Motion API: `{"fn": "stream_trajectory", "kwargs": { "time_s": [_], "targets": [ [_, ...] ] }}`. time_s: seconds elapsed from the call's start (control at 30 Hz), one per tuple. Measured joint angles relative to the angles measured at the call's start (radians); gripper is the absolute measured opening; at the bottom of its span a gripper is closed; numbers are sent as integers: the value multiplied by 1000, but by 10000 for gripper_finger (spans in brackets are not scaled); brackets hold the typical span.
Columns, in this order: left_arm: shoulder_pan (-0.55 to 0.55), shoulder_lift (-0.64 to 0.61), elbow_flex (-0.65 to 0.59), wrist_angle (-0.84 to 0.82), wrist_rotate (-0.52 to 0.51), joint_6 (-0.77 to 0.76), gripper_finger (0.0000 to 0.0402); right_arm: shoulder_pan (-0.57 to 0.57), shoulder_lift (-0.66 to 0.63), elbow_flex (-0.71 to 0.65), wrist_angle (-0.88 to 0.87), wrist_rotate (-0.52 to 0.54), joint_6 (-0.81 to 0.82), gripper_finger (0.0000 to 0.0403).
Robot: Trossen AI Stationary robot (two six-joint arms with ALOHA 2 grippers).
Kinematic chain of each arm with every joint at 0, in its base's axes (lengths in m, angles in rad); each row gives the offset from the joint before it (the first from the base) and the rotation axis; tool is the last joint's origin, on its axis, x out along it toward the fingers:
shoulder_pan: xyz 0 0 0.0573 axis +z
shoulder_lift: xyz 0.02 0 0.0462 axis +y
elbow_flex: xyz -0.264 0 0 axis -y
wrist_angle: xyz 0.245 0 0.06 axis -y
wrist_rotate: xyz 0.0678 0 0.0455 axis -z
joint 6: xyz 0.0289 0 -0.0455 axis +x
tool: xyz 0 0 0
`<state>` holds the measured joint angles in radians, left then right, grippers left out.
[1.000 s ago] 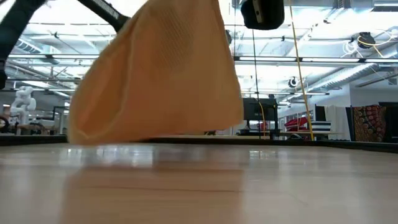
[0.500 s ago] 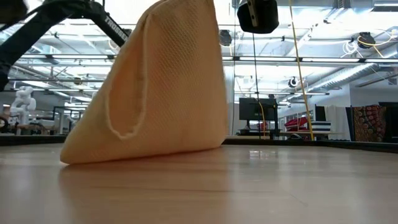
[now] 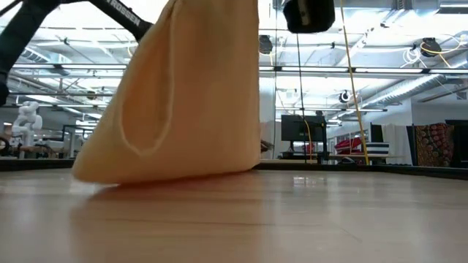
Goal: Roll towel
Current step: Roll the yellow towel
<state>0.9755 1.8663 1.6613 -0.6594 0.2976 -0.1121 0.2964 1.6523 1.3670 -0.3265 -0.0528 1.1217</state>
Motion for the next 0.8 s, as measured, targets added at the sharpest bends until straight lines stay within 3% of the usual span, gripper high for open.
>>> {"fn": "stream_trajectory", "kwargs": {
  "time_s": [0.2, 0.43, 0.57, 0.8],
  "targets": [
    [-63, -51, 0, -198, 207, 39, 311, -14, -68, 0, -164, -32, -64, 4],
    [-305, -162, -44, -302, 251, 138, 270, -39, -90, 0, -317, -36, -263, 4],
    [-484, -274, -126, -278, 158, 55, 244, -49, -83, 0, -315, -87, -317, 4],
    [-768, -598, -400, -110, -137, -339, 218, -22, -97, 0, -310, -99, -411, 4]
  ]
}}
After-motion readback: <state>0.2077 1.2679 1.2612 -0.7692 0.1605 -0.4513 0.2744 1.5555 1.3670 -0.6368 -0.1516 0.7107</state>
